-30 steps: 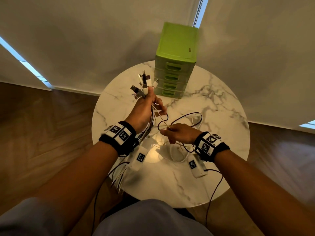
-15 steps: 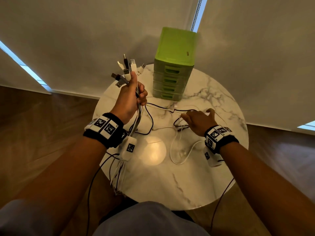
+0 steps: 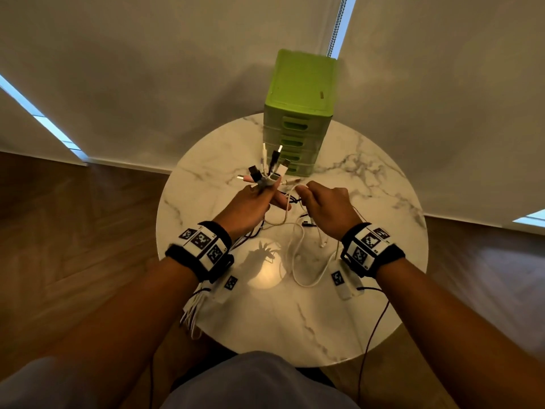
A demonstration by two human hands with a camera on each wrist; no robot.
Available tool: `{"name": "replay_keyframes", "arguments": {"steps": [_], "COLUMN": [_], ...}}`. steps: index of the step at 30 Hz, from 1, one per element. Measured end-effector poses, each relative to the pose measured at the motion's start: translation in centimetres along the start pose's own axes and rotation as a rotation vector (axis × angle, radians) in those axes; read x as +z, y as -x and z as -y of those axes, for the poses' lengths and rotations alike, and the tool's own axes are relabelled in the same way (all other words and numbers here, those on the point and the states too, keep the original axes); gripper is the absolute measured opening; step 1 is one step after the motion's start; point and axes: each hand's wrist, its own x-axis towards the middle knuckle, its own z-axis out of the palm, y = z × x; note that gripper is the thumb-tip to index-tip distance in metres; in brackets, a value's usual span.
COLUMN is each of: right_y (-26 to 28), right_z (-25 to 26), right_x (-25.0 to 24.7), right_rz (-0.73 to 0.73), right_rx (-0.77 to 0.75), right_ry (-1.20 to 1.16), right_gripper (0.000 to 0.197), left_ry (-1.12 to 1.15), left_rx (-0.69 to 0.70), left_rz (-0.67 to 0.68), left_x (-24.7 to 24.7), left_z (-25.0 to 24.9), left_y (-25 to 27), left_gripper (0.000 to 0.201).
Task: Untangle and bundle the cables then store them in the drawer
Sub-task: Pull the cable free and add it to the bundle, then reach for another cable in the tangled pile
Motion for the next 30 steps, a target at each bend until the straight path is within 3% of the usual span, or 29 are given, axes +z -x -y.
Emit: {"name": "replay_keyframes", "arguments": {"steps": [5, 9, 14, 19, 22, 24, 27, 30], "right_y": [-0.1, -0.2, 0.3, 1.3, 0.3, -0.2, -0.7, -1.1], "right_z": [0.3, -0.3, -4.3, -6.2, -6.7, -6.4, -4.0, -1.1], "right_x": [0.0, -0.1, 1.3, 0.8, 0.7, 0.6, 0.5, 0.5], "right_rz": [0.035, 0.271, 0.423, 0.34, 0.29, 0.217, 0.179, 0.121], "right_rx": [-0.025, -0.013, -0.043, 0.015, 0.1, 0.122, 0.015, -0.095], "right_ry": [-0.02, -0.08, 0.248, 0.006, 0.039, 0.07, 0.007, -0.061], "right_gripper": [0.034, 0.042, 0.034, 0.029, 0.032, 0.035, 0.034, 0.031], "left_ry": [0.049, 0.084, 0.295, 0.403, 0.518, 0.513, 0.343, 0.183], "left_rx": [0.016, 0.027, 0.028, 0.037, 0.054, 0.086, 0.109, 0.095], "left_rz": [0.082, 0.105, 0.006, -0.218, -0.312, -0.286, -0.165, -0.16], "left_x": [0.0, -0.1, -2.2, -5.0, -4.8, -4.1, -2.4, -0.6], "left_z": [-0.8, -1.0, -1.6, -1.1, -0.3, -0.2, -0.5, -0.9], "left_y": [0.1, 0.3, 0.7, -0.3, -1.0, -1.0, -0.8, -1.1], "left_gripper": [0.056, 0.049, 0.041, 0.037, 0.034, 0.031, 0.037, 0.041]}}
